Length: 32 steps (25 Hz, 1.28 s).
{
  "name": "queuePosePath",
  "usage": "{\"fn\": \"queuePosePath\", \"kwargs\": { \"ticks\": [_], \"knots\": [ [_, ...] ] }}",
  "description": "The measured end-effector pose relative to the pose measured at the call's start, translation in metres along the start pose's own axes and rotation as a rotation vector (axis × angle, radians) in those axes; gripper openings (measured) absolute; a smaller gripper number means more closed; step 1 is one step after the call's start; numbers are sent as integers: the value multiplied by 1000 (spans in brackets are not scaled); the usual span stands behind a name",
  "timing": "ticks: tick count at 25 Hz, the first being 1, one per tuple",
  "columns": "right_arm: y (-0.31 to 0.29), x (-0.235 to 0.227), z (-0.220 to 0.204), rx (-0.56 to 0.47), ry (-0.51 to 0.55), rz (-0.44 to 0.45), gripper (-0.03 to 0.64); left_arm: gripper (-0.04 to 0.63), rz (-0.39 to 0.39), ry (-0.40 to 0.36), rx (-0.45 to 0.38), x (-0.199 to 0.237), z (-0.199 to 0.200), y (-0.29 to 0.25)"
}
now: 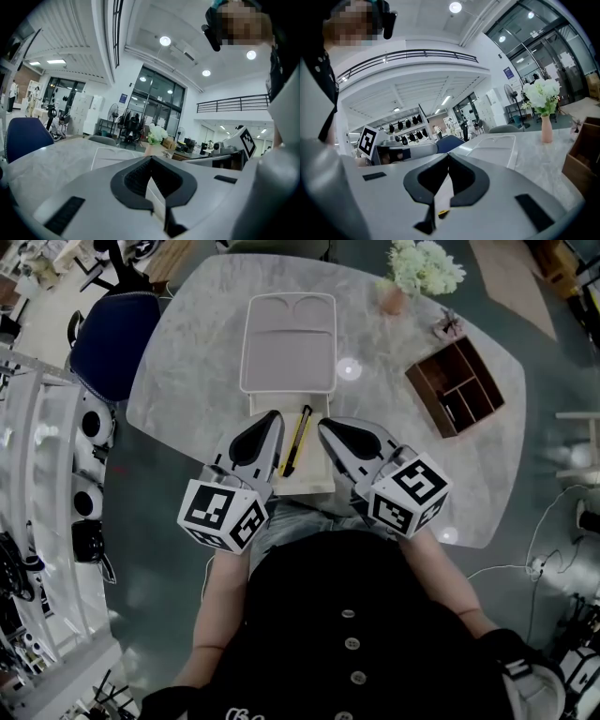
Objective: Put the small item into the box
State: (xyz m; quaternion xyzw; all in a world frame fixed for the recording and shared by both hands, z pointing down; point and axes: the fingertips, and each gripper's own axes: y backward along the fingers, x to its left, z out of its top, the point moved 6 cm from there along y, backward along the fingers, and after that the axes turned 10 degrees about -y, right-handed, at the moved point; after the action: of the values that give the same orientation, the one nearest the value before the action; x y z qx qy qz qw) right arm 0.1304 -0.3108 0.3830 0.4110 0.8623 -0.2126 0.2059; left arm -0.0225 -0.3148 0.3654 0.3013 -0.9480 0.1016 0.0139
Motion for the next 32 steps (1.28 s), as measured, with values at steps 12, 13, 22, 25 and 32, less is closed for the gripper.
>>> {"fn": "queuePosePath", "kwargs": {
  "ticks": [12,13,22,25,32],
  "knots": [
    [8,3,-12,40,-2,-25,2,17,-56,18,178,-19,-26,4],
    [8,3,-13,44,-1,-25,2,17,-58,22,188,-20,-28,4],
    [8,5,-16,63,7,-11,2,17,-70,28,218,-22,-31,4],
    [7,6,-18,74,18,-6,2,17,-76,31,224,-24,-33,3],
    [3,5,-20,88,28,-1,2,17,-96,29,237,-26,-35,1]
  ]
}}
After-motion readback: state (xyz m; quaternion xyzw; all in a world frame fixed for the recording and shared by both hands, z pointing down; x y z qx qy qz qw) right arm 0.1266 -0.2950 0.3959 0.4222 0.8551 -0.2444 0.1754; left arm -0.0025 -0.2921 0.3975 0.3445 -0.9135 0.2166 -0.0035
